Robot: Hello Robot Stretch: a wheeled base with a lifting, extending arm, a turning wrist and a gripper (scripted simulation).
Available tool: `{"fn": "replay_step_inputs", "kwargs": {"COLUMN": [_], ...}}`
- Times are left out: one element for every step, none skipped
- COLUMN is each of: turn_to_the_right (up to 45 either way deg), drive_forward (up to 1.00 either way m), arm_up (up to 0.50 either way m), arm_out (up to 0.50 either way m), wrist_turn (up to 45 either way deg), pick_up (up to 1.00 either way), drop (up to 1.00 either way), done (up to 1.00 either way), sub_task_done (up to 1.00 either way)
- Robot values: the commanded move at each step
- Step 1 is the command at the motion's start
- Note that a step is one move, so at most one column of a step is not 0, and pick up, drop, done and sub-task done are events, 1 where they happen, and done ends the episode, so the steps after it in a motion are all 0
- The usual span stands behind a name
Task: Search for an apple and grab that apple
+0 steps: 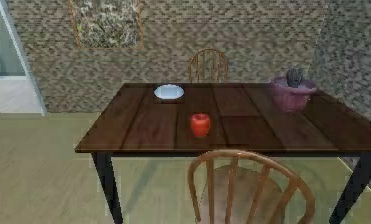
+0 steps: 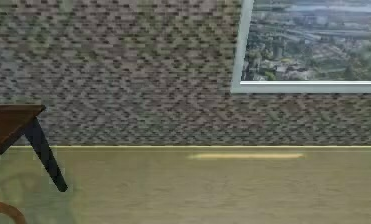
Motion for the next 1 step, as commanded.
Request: {"fn": "replay_step_inputs", "kwargs": {"turn_to_the_right": [-45.0], "drive_forward": [0.00], "arm_up": [0.00], "arm_out": [0.00], "wrist_turn": [0.0], "pick_up": [0.00], "drop": [0.00], "done": [0.00], "sub_task_done": [0.00]}}
